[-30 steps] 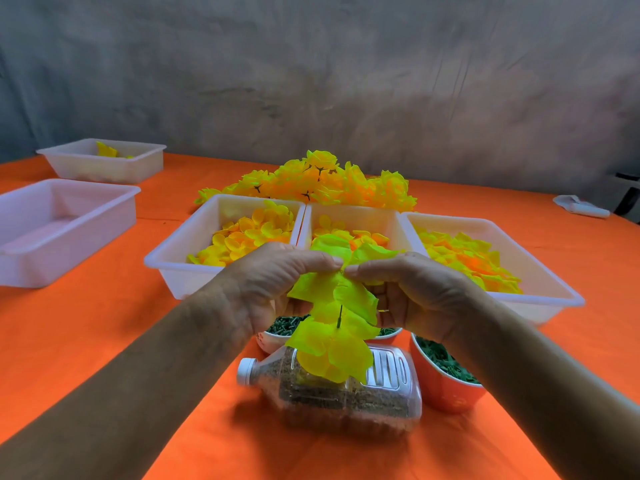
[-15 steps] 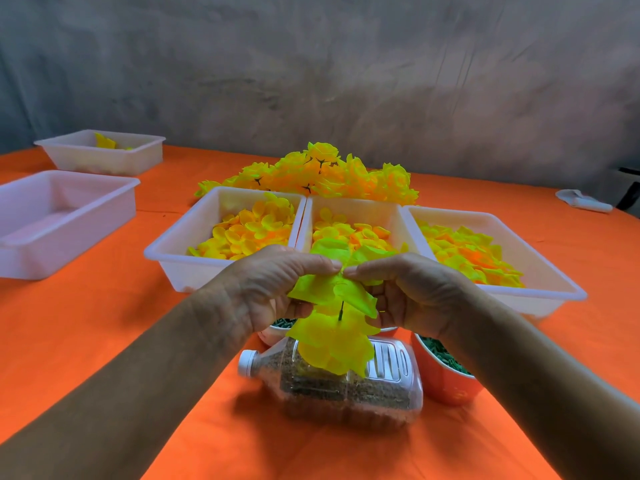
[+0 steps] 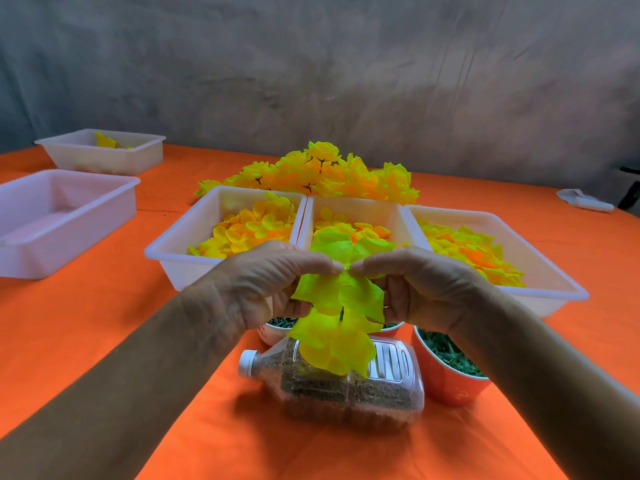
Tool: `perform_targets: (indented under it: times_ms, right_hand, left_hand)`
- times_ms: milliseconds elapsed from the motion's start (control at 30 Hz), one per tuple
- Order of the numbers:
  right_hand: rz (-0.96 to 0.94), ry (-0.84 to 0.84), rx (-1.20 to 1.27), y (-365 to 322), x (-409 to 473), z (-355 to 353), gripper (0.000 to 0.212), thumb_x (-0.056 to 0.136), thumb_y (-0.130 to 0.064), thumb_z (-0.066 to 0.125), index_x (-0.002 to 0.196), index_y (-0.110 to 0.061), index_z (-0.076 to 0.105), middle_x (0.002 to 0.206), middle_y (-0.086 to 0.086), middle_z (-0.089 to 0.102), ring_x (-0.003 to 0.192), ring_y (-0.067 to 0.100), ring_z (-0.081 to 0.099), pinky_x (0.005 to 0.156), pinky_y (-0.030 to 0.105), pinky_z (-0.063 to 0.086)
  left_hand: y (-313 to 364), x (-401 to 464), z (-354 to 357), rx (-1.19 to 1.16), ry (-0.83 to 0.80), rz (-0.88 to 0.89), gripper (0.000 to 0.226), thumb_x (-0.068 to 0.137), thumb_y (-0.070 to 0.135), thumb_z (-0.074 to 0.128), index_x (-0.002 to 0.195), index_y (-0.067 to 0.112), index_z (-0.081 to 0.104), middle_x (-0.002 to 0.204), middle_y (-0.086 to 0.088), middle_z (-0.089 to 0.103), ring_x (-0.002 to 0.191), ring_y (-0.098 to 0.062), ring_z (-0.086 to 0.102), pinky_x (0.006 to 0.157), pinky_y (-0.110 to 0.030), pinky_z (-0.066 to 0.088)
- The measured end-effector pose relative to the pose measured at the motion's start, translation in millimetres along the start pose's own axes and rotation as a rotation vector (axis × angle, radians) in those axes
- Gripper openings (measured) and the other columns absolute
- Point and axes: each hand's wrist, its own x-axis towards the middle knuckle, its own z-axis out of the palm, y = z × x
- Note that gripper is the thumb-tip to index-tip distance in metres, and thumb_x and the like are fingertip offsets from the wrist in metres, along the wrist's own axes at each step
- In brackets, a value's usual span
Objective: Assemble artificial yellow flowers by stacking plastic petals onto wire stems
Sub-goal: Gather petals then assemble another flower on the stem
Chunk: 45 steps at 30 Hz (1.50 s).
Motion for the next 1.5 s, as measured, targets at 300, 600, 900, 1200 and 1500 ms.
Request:
perform_targets:
  times_ms: [300, 600, 900, 1200, 1500]
  right_hand:
    - [0.014, 0.023, -0.021, 4.3, -2.2, 1.2, 0.032, 0.054, -0.014, 0.065, 0.084, -0.004, 0.065, 0.066, 0.007, 0.07, 0.054, 0.016, 0.067, 0.057, 0.027, 0.055]
    - [0.056, 0.075, -0.022, 3.5, -1.3, 3.1, 0.007, 0.083, -0.006, 0.059, 0.078, -0.01, 0.061, 0.057, 0.001, 0.068, 0.045, 0.011, 0.063, 0.045, 0.018, 0.05]
    - [0.009, 0.146, -0.121, 3.1, -4.5, 5.8, 0.006, 0.079, -0.005, 0.066, 0.078, -0.003, 0.061, 0.072, 0.014, 0.059, 0.053, 0.021, 0.054, 0.046, 0.022, 0.048]
    - [-0.134, 0.254, -0.169, 4.9, -12.4, 3.9, 0.014, 0.076, -0.006, 0.071, 0.088, -0.012, 0.065, 0.063, 0.001, 0.068, 0.046, 0.01, 0.06, 0.042, 0.019, 0.046]
    - [-0.172, 0.279, -0.184, 7.9, -16.3, 2.5, 0.014, 0.074, -0.008, 0.074, 0.084, -0.013, 0.065, 0.062, -0.002, 0.068, 0.049, 0.008, 0.062, 0.041, 0.018, 0.044]
  left_hand:
    - [-2.1, -4.0, 3.9, 0.055, -0.051, -0.051, 0.043, 0.073, 0.01, 0.073, 0.111, -0.003, 0.061, 0.104, -0.021, 0.065, 0.073, -0.024, 0.063, 0.06, -0.03, 0.054]
    - [-3.9, -0.3, 3.2, 0.068, -0.107, -0.084, 0.011, 0.079, 0.01, 0.069, 0.089, 0.007, 0.067, 0.076, -0.006, 0.069, 0.063, -0.016, 0.065, 0.057, -0.027, 0.055]
    - [-8.2, 2.6, 0.2, 0.105, -0.058, -0.07, 0.045, 0.073, 0.015, 0.075, 0.114, -0.001, 0.062, 0.108, -0.021, 0.066, 0.078, -0.025, 0.065, 0.061, -0.031, 0.055]
    - [0.8, -5.2, 6.6, 0.105, -0.059, -0.021, 0.064, 0.048, 0.021, 0.074, 0.11, 0.006, 0.064, 0.09, -0.009, 0.071, 0.083, -0.023, 0.067, 0.087, -0.046, 0.05]
    - [5.6, 0.0, 3.8, 0.163, -0.077, 0.023, 0.051, 0.045, 0.019, 0.077, 0.094, 0.009, 0.066, 0.079, -0.005, 0.07, 0.076, -0.021, 0.065, 0.09, -0.048, 0.047]
